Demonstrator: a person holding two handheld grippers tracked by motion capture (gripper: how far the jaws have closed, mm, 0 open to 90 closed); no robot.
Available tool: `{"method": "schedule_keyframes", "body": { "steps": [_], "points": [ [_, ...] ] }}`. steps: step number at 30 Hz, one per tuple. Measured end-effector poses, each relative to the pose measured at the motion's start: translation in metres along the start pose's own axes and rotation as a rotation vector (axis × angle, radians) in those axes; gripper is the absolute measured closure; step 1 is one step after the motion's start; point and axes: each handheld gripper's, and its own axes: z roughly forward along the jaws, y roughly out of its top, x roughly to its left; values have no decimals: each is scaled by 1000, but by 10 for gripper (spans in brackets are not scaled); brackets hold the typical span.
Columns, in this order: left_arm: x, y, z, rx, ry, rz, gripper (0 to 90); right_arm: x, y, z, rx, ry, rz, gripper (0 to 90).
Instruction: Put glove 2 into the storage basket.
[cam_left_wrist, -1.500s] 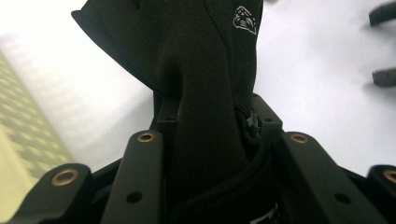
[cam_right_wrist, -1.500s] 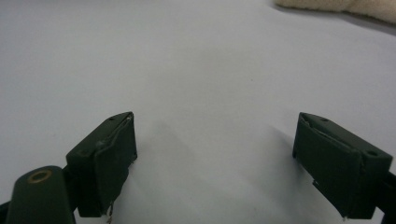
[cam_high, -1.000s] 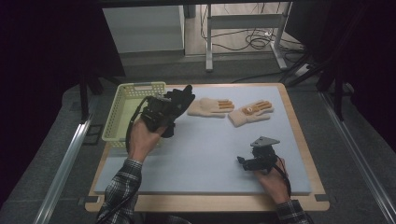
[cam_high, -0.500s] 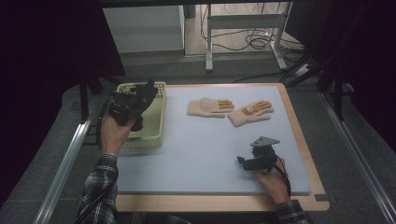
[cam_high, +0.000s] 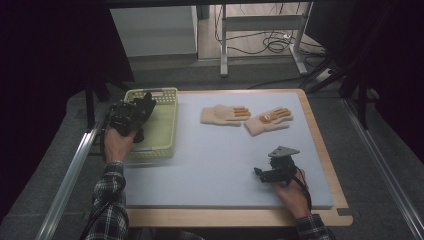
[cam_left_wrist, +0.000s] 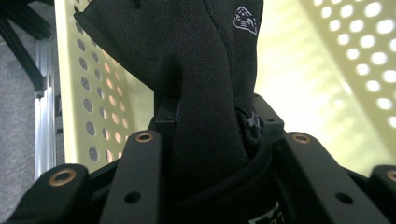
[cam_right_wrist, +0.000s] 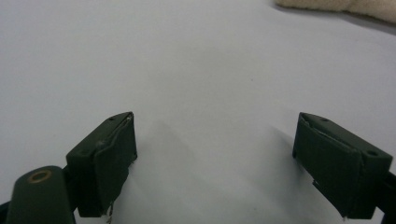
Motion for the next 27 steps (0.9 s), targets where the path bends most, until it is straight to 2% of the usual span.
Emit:
{"method": "schedule_keyframes", "body": {
  "steps": [11,13,14,17,18,20,21,22,24,27],
  "points": [
    [7,14,23,88,25,-29,623,0,0,0,0,0,0,130],
    [8,17,29,123,25,-35,613,0,0,0,0,1,0,130],
    [9,18,34,157,41,-30,599,0,0,0,-1,0,-1,130],
    [10,19,39,182,38,-46,575,0,0,0,-1,1,-1,130],
    [11,19,41,195,38,-60,510,0,0,0,-1,2,-1,130],
    [11,19,41,193,53,-61,370,0,0,0,-1,2,-1,130],
    [11,19,41,193,53,-61,328,0,0,0,-1,2,-1,130],
    [11,19,40,186,62,-61,328,0,0,0,-1,2,-1,131],
    [12,18,38,180,72,-66,248,0,0,0,-1,2,-1,130],
    [13,17,33,165,46,-82,198,0,0,0,-1,1,-2,131]
  ]
}}
